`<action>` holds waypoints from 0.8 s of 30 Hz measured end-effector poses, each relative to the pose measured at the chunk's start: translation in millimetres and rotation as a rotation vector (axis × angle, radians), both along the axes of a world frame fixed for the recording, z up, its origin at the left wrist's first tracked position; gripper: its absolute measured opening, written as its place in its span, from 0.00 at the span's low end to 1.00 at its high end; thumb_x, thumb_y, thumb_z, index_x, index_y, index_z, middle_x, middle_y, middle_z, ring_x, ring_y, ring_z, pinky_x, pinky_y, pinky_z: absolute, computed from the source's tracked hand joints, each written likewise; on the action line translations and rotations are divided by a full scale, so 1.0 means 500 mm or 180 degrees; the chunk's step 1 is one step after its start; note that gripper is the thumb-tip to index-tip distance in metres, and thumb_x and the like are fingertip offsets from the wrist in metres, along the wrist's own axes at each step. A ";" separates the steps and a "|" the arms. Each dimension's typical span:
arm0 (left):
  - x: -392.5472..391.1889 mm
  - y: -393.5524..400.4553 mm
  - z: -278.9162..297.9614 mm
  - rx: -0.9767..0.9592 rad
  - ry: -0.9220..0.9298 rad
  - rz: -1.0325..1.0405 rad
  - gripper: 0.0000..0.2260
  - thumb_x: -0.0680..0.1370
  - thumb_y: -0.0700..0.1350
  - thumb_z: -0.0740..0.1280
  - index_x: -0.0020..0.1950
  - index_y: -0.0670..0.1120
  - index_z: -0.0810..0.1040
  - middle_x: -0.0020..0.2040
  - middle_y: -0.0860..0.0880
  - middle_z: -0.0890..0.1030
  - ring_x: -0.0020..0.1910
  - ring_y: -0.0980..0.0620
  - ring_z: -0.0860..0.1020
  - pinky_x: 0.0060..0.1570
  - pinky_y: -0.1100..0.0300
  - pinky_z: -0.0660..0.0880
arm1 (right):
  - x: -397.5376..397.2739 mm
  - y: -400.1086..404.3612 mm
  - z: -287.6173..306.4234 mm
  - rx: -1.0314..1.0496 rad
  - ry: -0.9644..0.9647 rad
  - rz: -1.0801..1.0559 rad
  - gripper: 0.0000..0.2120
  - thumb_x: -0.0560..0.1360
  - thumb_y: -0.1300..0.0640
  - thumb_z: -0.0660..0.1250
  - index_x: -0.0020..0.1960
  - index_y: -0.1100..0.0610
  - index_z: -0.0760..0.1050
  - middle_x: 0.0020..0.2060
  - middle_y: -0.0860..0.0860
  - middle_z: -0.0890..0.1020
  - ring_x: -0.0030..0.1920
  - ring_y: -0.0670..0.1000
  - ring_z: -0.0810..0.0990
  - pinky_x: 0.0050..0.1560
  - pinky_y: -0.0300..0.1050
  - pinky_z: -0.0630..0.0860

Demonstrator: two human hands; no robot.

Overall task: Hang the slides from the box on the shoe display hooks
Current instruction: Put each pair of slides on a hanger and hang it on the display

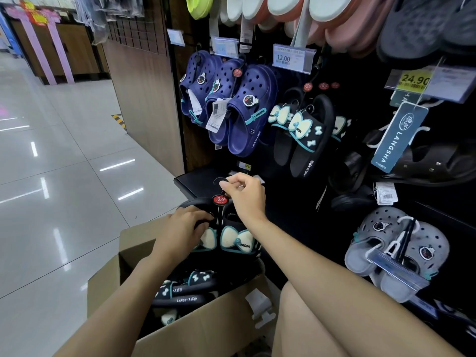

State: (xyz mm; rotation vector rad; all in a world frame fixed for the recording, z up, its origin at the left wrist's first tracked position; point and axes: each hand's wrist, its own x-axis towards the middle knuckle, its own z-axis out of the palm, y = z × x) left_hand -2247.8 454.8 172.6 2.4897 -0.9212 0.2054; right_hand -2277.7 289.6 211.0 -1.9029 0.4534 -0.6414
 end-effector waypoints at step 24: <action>0.027 -0.125 0.175 -0.1125 -0.0033 0.0038 0.07 0.78 0.45 0.67 0.54 0.55 0.80 0.47 0.57 0.79 0.47 0.56 0.77 0.44 0.58 0.73 | -0.061 -0.170 0.171 0.0135 -0.0723 -0.0458 0.05 0.68 0.50 0.77 0.39 0.51 0.84 0.31 0.46 0.84 0.39 0.49 0.84 0.51 0.54 0.81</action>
